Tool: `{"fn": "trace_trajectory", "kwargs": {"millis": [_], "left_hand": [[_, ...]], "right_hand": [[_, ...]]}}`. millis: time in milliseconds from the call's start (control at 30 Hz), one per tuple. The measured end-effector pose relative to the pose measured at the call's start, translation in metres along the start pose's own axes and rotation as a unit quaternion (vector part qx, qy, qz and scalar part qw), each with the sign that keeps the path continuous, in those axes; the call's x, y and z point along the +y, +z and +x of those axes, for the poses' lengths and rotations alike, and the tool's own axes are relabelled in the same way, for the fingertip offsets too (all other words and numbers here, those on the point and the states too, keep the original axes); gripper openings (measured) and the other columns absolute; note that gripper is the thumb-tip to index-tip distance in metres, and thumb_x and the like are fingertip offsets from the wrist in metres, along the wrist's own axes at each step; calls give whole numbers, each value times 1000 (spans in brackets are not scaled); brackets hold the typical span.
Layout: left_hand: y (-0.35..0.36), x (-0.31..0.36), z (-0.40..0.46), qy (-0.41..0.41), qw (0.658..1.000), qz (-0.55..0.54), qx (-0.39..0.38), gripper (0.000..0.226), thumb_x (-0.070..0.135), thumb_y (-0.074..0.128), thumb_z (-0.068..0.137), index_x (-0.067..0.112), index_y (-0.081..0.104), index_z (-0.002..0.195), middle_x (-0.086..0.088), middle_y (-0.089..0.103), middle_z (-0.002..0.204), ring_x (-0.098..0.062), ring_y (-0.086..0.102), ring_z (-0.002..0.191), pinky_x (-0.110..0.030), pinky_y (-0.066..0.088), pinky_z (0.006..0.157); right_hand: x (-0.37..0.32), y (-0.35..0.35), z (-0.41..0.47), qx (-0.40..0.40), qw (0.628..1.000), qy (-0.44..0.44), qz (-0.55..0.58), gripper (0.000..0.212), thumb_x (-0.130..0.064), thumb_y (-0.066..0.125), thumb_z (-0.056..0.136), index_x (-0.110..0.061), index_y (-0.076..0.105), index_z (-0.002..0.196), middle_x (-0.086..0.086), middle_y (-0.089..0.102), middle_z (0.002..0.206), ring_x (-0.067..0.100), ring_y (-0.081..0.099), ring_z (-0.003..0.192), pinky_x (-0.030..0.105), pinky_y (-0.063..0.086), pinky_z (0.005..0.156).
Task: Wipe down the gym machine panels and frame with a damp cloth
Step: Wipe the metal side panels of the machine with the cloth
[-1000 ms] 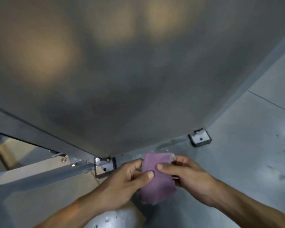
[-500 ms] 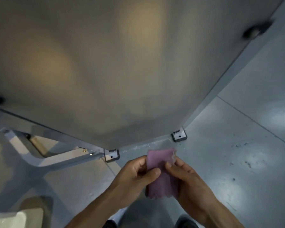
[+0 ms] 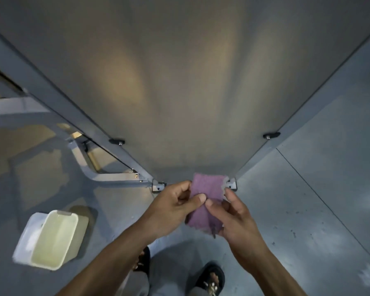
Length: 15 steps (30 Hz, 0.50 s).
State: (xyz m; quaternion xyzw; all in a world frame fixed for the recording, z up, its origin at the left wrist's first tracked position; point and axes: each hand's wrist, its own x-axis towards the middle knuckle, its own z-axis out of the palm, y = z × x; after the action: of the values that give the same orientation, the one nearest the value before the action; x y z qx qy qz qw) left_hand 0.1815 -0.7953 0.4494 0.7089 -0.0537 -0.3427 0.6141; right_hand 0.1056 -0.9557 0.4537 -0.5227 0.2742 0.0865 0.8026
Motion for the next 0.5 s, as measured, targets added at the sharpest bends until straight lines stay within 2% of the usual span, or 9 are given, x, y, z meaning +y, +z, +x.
{"fn": "trace_trajectory", "kwargs": {"millis": [67, 133, 200, 267, 333, 433, 500], "left_hand": [[2, 35, -25, 1, 1000, 2, 22, 28, 33, 69, 93, 14, 75, 113, -7, 78, 106, -26, 75, 99, -43, 60, 85], [4, 73, -51, 7, 999, -2, 46, 31, 36, 70, 93, 13, 74, 114, -11, 78, 107, -33, 74, 102, -53, 59, 91], [4, 108, -77, 16, 998, 1, 64, 34, 34, 70, 93, 8, 74, 114, -15, 78, 106, -29, 74, 97, -55, 58, 91], [2, 138, -101, 25, 996, -11, 85, 28, 26, 70, 99, 2, 72, 114, -13, 78, 97, -21, 71, 85, -43, 62, 78], [-2, 168, -128, 36, 995, -19, 95, 23, 18, 66, 101, 0, 71, 116, -7, 75, 85, -12, 67, 73, -24, 55, 62], [-10, 211, -164, 65, 992, -56, 93, 30, 23, 66, 97, 5, 70, 121, -19, 77, 98, -20, 73, 85, -25, 57, 70], [-18, 235, -183, 84, 988, -78, 101, 30, 21, 66, 97, 5, 69, 123, -18, 78, 103, -23, 75, 91, -27, 58, 74]], "right_hand": [[-31, 11, -24, -24, 999, 6, -24, 33, -13, 68, 90, -19, 68, 122, 9, 77, 109, 31, 74, 101, 35, 60, 75], [-66, 25, -48, -47, 998, 6, -52, 30, -11, 66, 95, -20, 67, 124, 7, 77, 109, 28, 74, 101, 38, 59, 76], [-95, 37, -70, -60, 996, -6, -70, 30, -9, 66, 95, -19, 68, 123, 5, 78, 108, 24, 75, 99, 34, 59, 73], [-126, 52, -90, -72, 995, -20, -70, 27, -6, 67, 94, -16, 69, 120, 6, 79, 104, 20, 76, 93, 28, 58, 68], [-154, 69, -110, -88, 993, -37, -74, 24, -4, 66, 95, -14, 70, 116, 7, 79, 101, 19, 76, 88, 26, 58, 66], [-190, 95, -136, -120, 988, -59, -80, 26, -6, 65, 96, -12, 68, 121, 13, 78, 106, 27, 75, 95, 32, 61, 75], [-208, 111, -150, -139, 984, -73, -79, 27, -9, 65, 96, -12, 67, 123, 16, 76, 109, 32, 74, 100, 39, 62, 82]]}}
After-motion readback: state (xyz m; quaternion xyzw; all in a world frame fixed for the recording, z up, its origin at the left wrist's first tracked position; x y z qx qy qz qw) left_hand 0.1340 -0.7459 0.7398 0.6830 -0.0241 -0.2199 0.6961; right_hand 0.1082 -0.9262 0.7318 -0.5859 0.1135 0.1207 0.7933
